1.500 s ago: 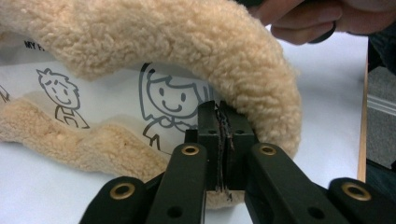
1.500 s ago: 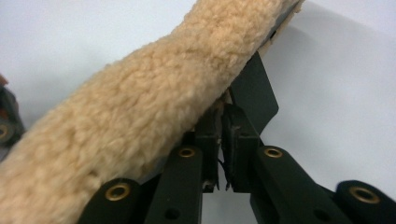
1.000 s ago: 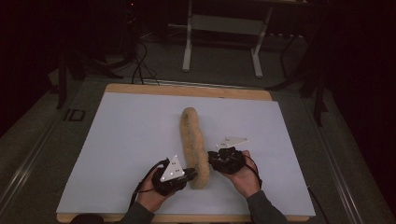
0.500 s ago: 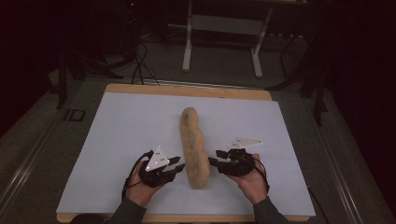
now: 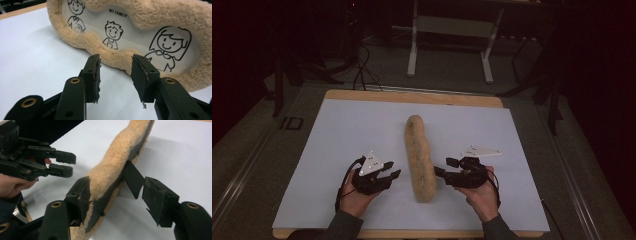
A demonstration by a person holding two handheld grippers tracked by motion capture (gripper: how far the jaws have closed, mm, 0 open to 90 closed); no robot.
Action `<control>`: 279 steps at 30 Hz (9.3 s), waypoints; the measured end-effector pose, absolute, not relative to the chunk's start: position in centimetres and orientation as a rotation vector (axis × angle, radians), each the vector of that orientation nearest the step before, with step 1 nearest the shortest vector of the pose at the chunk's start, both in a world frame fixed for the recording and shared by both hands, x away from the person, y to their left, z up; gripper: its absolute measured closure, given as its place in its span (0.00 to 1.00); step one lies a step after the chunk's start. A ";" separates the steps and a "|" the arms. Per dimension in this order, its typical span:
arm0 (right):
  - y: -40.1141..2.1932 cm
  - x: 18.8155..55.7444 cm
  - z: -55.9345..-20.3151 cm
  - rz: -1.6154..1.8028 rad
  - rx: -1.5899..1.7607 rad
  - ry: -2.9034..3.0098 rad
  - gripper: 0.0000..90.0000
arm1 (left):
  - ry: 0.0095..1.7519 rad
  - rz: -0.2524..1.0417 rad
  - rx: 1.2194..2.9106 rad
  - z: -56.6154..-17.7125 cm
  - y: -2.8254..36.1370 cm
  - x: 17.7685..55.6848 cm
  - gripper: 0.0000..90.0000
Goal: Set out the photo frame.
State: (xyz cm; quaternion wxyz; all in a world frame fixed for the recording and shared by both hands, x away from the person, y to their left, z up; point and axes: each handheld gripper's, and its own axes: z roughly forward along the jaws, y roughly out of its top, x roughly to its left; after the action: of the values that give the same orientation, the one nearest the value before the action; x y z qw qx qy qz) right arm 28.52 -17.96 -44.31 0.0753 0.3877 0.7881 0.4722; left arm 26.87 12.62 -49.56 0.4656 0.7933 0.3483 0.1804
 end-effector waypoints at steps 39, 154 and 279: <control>-12.7 26.4 -48.1 1.163 1.085 2.549 0.47 | 0.918 0.451 1.925 -49.5 13.9 27.4 0.70; -21.8 29.7 -48.2 1.030 1.257 2.315 0.64 | 1.185 0.608 1.874 -50.9 15.3 33.5 0.58; -22.7 35.7 -49.2 1.130 1.325 2.232 0.70 | 1.333 0.695 1.779 -51.1 14.1 31.1 0.78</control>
State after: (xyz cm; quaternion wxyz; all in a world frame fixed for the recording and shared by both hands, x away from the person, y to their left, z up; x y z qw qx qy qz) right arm 35.66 -22.70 -49.22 0.1549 0.4623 0.7790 0.3942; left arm 31.13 14.06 -51.13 0.3951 0.7017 0.5258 0.2740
